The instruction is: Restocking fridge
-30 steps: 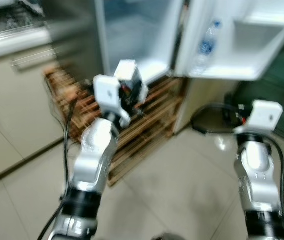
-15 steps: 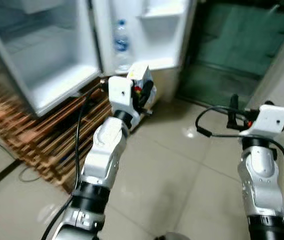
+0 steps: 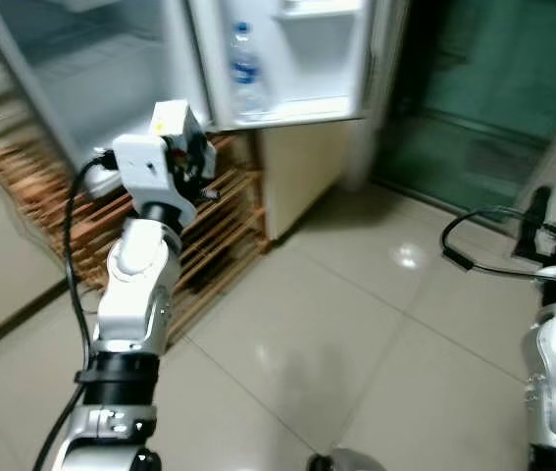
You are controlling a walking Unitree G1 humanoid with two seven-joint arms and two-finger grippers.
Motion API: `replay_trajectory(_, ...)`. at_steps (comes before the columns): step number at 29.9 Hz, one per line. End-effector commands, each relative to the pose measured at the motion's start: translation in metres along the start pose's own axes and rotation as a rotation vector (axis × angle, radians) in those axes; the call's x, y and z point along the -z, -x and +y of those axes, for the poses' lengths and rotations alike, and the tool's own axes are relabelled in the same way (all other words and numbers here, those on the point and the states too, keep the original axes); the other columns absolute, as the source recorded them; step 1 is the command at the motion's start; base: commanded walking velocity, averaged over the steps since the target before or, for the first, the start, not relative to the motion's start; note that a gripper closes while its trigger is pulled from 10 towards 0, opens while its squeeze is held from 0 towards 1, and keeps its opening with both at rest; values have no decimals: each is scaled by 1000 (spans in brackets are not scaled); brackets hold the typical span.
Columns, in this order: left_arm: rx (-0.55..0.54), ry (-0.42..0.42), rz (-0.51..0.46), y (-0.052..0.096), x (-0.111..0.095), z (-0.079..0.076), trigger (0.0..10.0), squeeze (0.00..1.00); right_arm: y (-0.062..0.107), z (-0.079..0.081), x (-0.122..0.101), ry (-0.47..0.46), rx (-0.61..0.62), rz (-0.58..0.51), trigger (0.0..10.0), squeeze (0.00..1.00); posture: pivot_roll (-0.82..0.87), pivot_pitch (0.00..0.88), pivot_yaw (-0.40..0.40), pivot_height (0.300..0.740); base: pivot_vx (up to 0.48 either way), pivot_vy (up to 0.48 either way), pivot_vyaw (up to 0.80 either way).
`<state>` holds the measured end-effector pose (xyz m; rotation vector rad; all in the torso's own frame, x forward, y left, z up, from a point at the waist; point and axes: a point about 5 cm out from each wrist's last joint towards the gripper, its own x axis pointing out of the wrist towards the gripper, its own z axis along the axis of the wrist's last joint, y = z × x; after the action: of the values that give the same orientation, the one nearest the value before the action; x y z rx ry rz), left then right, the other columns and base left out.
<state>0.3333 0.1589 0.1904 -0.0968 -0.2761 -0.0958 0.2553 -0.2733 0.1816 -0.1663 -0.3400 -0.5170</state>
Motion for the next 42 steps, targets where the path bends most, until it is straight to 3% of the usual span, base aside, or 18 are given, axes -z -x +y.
replay_trajectory(1,-5,2,-25,-3,-6,2,10000,0,-6,-6,-9,-15,39,-26,10000,0,-194,0,68,736,480,0,0)
replay_trajectory(9,25,-9,-36,-2,-11,11,10000,0,-7,-17,-5,14,51,4,10000,0,-184,0,62,736,480,0,0)
replay_trajectory(21,158,27,-7,7,-3,-15,10000,0,10,-3,5,10,3,56,10000,0,-186,0,55,736,480,0,0)
replay_trajectory(32,289,113,73,19,16,-56,10000,0,20,46,16,-74,-180,117,10000,0,-177,0,38,736,480,0,0)
replay_trajectory(42,292,78,124,19,24,-57,10000,0,25,66,23,-111,-303,175,10000,0,-172,0,23,736,480,0,0)
